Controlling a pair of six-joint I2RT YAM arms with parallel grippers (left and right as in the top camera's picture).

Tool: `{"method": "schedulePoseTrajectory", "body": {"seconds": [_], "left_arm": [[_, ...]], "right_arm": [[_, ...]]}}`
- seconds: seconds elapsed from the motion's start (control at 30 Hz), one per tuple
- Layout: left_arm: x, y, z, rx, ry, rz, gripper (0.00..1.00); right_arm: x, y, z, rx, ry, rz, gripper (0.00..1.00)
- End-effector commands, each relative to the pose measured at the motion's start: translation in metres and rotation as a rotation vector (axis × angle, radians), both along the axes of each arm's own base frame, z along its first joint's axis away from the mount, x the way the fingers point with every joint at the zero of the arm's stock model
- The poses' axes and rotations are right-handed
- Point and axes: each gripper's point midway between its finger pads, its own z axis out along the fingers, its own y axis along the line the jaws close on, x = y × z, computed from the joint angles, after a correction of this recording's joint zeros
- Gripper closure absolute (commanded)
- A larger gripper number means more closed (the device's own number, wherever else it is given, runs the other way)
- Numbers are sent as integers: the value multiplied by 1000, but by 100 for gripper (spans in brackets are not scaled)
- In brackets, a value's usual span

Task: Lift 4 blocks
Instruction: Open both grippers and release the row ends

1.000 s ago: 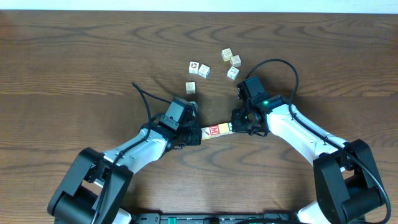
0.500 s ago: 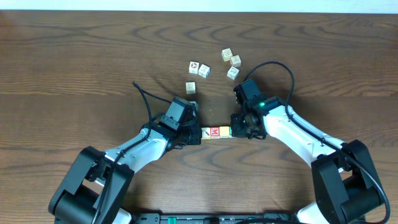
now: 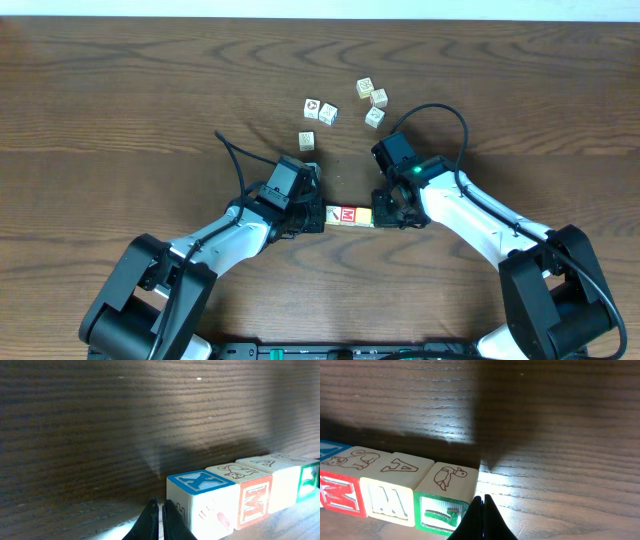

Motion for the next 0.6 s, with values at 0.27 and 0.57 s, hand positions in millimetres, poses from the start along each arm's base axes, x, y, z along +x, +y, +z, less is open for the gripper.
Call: {"method": "schedulePoseTrajectory", "body": {"seconds": [0.27,0.57], "left_arm": [[-3,-20,15,-88,7,-81,93],[-7,-17,13,-73,20,-85,93]], "right_arm": [[1,3,2,-41,-28,37,99],[4,-3,2,-80,-50,40,99]]}}
